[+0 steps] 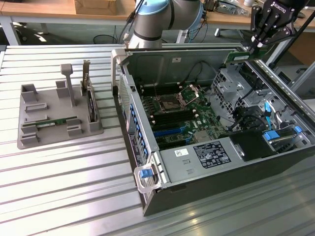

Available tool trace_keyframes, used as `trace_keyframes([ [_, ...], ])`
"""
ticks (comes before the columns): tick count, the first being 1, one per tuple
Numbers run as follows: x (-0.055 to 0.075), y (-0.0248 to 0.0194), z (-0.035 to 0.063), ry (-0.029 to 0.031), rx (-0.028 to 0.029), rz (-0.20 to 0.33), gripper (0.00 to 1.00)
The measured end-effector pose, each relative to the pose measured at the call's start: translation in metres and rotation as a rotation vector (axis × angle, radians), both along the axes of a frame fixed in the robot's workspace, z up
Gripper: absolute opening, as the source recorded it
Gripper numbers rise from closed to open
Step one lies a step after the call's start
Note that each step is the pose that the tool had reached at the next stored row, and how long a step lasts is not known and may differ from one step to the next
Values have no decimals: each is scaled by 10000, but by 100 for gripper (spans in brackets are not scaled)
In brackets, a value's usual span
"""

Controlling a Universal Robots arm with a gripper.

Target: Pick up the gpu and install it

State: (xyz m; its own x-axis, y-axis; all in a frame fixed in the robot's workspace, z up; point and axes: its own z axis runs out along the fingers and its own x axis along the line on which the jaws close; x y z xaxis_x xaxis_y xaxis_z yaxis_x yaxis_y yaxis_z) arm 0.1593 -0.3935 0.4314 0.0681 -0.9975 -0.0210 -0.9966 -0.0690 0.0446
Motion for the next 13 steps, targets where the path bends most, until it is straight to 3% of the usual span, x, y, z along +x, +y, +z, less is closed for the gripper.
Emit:
trace_keyframes([
  [13,171,0,0,0,0,0,12],
])
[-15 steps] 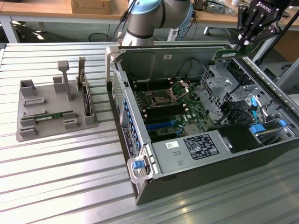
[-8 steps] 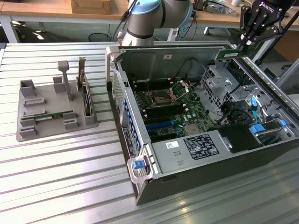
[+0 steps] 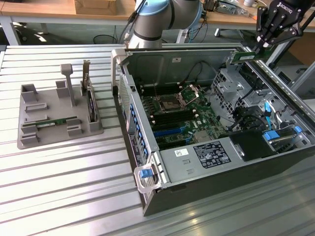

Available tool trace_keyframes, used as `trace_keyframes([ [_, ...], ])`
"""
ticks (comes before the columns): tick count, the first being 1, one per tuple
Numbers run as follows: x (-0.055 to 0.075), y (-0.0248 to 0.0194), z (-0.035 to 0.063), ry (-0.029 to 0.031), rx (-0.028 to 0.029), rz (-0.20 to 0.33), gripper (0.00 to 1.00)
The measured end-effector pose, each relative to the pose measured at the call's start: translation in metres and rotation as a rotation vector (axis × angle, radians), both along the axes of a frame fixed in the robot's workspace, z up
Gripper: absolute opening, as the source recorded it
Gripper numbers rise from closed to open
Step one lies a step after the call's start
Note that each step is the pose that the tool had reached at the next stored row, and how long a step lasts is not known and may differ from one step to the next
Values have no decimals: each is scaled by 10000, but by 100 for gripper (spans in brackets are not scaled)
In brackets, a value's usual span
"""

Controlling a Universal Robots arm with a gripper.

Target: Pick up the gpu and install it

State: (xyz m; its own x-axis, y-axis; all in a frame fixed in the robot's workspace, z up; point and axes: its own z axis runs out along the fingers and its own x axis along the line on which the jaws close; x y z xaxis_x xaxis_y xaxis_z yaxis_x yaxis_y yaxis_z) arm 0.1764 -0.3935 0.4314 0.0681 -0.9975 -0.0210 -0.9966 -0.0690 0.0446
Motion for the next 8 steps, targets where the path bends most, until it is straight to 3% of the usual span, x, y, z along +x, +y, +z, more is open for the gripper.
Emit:
trace_keyframes([
  [1,14,0,0,0,0,1,12],
  [2,124,0,0,0,0,1,12],
  [8,176,0,0,0,1,0,12],
])
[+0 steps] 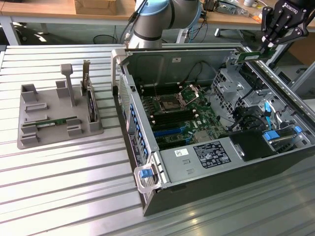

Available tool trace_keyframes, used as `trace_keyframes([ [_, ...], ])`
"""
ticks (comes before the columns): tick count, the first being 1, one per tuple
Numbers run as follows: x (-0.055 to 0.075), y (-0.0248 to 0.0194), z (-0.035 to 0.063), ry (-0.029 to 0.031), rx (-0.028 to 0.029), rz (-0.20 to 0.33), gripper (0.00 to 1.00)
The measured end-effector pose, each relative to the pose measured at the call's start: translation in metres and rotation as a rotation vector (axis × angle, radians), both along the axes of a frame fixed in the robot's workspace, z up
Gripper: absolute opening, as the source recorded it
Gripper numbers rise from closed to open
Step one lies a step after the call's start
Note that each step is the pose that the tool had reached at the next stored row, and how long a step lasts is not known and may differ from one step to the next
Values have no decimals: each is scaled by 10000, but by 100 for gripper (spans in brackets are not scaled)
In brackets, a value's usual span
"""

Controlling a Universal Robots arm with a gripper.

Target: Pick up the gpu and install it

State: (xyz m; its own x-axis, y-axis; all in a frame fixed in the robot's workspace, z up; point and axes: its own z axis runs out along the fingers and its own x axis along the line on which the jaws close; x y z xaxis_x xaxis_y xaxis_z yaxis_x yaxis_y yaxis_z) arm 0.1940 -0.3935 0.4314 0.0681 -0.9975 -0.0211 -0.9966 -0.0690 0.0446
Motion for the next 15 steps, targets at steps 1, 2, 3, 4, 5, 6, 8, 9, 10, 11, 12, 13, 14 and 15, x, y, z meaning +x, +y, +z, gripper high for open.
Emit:
trace_keyframes([
  [1,8,0,0,0,0,0,12],
  [2,15,0,0,0,0,0,12],
  [3,24,0,0,0,0,1,12],
  [4,32,0,0,0,0,0,12],
  [5,41,0,0,0,0,0,12],
  [6,58,0,0,0,-1,0,12],
  [8,74,0,0,0,-1,0,12],
  [9,77,1,0,0,0,0,12],
  [10,76,0,0,-1,-2,0,12],
  [11,68,0,0,0,-2,-1,12],
  [12,33,0,-1,0,-6,1,12],
  [13,-47,0,-1,0,-6,1,12],
  [14,-108,0,-1,0,-7,1,12],
  [15,-194,0,-1,0,-6,0,12],
])
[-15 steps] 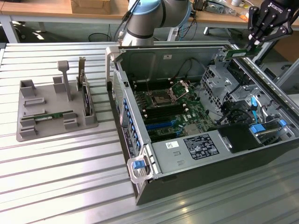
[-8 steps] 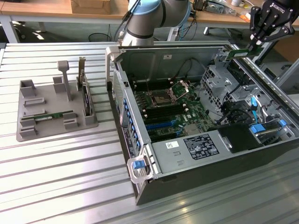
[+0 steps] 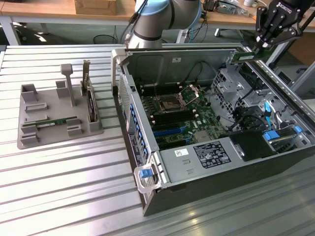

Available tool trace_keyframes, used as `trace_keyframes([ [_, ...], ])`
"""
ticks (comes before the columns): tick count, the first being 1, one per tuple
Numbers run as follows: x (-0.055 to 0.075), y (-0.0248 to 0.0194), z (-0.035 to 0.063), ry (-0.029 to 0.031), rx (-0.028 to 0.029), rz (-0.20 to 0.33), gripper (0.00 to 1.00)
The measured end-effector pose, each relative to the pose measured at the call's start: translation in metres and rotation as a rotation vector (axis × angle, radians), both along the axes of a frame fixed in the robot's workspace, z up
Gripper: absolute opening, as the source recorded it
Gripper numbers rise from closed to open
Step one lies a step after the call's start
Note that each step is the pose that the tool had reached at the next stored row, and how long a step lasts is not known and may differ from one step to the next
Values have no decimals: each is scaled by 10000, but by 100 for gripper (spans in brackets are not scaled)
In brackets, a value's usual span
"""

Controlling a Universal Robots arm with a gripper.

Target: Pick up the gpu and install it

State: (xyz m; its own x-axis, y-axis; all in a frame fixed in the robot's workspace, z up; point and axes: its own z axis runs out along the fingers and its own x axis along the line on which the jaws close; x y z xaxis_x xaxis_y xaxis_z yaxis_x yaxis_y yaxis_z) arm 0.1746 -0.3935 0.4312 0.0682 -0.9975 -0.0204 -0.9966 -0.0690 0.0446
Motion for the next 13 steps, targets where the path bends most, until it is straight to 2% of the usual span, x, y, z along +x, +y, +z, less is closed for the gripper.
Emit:
trace_keyframes([
  [3,-281,0,-1,0,3,0,12],
  [4,-422,0,-5,0,7,0,12],
  [9,-857,0,-18,-1,6,0,12],
  [11,-984,0,-18,-1,6,-1,12],
  [13,-996,-1,-18,-1,6,0,12],
])
